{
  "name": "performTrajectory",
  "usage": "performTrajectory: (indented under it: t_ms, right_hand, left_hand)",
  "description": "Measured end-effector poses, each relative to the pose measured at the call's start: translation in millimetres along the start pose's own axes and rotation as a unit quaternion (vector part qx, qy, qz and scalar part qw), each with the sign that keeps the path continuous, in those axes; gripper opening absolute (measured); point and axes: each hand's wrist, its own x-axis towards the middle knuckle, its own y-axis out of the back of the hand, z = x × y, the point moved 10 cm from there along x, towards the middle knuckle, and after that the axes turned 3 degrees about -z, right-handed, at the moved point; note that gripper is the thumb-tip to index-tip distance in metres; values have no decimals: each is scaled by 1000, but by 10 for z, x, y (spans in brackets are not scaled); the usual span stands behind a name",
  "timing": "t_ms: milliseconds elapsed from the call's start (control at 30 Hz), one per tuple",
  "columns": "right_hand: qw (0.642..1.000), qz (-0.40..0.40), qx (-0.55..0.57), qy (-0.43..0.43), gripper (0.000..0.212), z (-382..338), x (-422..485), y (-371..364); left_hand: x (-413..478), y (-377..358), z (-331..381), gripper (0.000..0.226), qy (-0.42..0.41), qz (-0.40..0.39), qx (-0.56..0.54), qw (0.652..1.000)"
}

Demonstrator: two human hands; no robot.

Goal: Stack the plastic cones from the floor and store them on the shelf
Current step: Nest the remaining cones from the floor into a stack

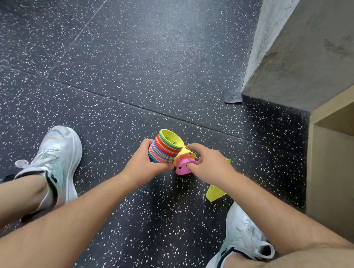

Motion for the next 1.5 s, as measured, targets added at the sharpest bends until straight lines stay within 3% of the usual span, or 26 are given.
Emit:
performTrajectory:
  t_ms: [133,533,700,900,1033,1167,1267,1400,1500]
  right_hand:
    - [1000,-9,-4,-5,60,-31,62,-101]
    - [989,104,108,-13,20,-49,243,-5]
    - [980,186,56,44,31,-183,169,409]
    - [942,299,45,146,12,-227,-73,974]
    - [928,293,49,225,11,-314,-225,946]
    - [939,237,62,242,14,-260,-283,783]
    - [951,215,114,191,19,-69,-309,768]
    - [956,260,132,26,13,488,-360,889]
    - [967,230,76,-80,34,840,-381,754]
  left_hand:
    - [-40,55,-82,63,11,10,-3,1000]
    - [15,196,-109,66,16,14,-2,1000]
    - [58,194,-135,70,23,13,2,1000]
    - [88,42,-7,63,15,5,13,1000]
    - [107,-115,141,65,4,-11,8,1000]
    - [118,-292,303,65,-7,-15,6,1000]
    - [100,-387,368,62,-7,-24,13,1000]
    - [52,-534,377,62,-11,-57,33,998]
    - [12,-640,330,63,-4,-68,42,997]
